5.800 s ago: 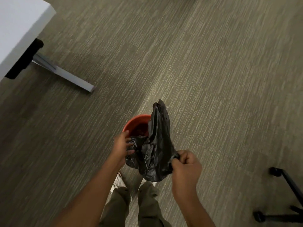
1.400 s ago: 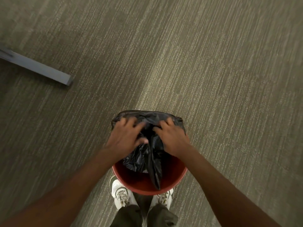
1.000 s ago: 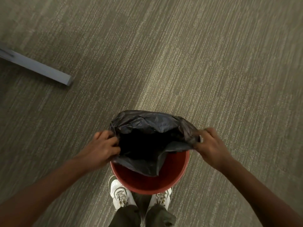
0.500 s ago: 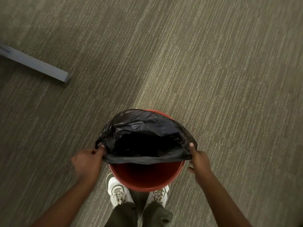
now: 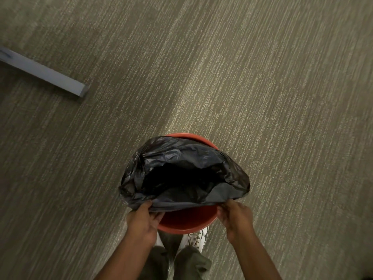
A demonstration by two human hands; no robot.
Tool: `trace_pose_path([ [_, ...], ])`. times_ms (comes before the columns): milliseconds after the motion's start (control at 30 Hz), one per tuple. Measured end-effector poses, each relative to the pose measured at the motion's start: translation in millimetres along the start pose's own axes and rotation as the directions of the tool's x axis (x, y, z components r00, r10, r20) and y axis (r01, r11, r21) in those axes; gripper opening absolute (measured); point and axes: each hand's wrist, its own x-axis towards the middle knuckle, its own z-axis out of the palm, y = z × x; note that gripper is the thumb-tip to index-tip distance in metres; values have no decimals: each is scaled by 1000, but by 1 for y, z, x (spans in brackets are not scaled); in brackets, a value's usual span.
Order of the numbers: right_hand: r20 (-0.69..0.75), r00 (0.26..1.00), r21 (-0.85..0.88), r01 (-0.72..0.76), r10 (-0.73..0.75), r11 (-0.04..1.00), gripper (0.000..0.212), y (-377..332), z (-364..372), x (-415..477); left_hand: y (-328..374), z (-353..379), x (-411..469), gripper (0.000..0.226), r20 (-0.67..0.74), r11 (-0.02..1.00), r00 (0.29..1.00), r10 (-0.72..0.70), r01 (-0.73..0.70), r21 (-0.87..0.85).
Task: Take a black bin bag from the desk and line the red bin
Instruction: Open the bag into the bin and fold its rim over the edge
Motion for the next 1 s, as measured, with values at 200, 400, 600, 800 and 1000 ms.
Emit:
trace_pose_path([
  [200, -93, 989, 349, -76, 115, 934, 24, 36, -7, -7, -18, -23, -16, 31, 84, 989, 992, -98, 106, -98],
  [400, -69, 993, 225, -80, 98, 971, 8, 84, -17, -3, -34, -42, -16, 23, -19, 995, 999, -35, 36, 91],
  [600, -93, 991, 242, -73, 98, 967, 16, 104, -11, 19, -30, -54, 10, 29, -155, 993, 987, 36, -19, 114],
  [800, 78, 978, 494, -207, 194, 844, 14, 86, -9, 57, 2, -45, 41, 19, -137, 981, 977, 162, -145, 130],
  [1000, 119, 993, 131, -36, 20, 991, 26, 48, 10, 59, 48, -28, 67, 22, -233, 969, 960, 154, -101, 225],
])
